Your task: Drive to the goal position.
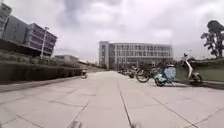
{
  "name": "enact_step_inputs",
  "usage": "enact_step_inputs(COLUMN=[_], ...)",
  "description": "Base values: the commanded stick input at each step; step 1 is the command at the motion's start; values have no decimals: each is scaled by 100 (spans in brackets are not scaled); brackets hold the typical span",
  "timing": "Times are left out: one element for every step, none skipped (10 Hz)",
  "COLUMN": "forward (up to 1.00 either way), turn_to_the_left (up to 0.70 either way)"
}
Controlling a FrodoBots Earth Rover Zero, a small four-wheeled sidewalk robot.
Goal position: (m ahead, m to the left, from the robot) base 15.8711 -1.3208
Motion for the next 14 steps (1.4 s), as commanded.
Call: enact_step_inputs(forward=[70,70,70,70,70,70,70,70,70,70,70,70,70,70], turn_to_the_left=[-20,-30,-9,0,0,0,-1,-35,-35,-15,0,0,0,0])
